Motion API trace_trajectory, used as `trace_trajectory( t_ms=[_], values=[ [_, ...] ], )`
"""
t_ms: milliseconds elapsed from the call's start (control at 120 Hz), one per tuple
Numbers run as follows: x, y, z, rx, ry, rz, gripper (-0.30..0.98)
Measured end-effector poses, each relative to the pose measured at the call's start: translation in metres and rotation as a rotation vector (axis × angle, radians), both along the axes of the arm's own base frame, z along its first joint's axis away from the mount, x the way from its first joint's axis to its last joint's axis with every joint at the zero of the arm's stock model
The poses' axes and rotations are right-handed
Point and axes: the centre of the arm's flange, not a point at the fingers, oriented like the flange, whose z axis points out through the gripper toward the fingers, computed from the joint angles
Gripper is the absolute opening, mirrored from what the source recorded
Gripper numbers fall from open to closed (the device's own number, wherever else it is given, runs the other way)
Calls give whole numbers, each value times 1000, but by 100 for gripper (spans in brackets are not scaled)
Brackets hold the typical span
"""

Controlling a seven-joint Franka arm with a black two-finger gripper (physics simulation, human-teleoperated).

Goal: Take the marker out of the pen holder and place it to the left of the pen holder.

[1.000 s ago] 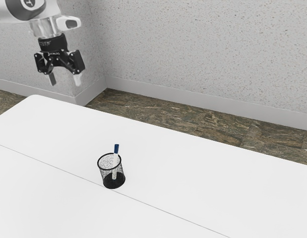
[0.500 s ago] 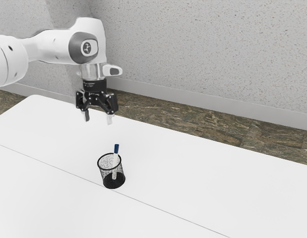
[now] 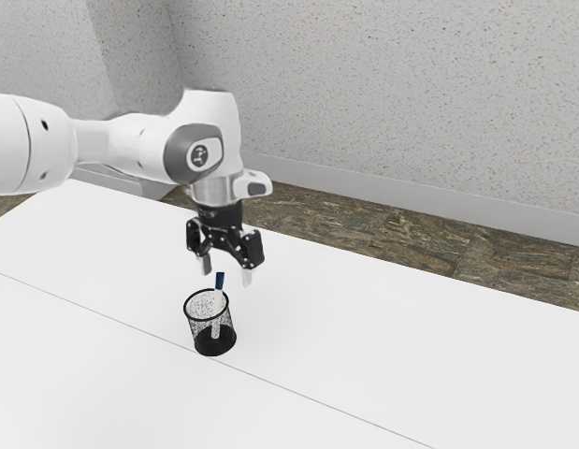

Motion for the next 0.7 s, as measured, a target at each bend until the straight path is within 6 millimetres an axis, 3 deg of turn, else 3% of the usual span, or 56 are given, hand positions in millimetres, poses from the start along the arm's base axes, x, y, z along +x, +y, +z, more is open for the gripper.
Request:
trace_trajectory(
  t_ms=[75,183,392,508,700],
  values=[
    [2,0,-3,-3,-22,1,69],
    [3,28,-12,-2,-30,45,69],
    [14,43,-32,-3,-54,55,68],
    [18,55,-40,-2,-61,63,58],
    [29,57,-45,-1,-88,44,42]
  ],
)
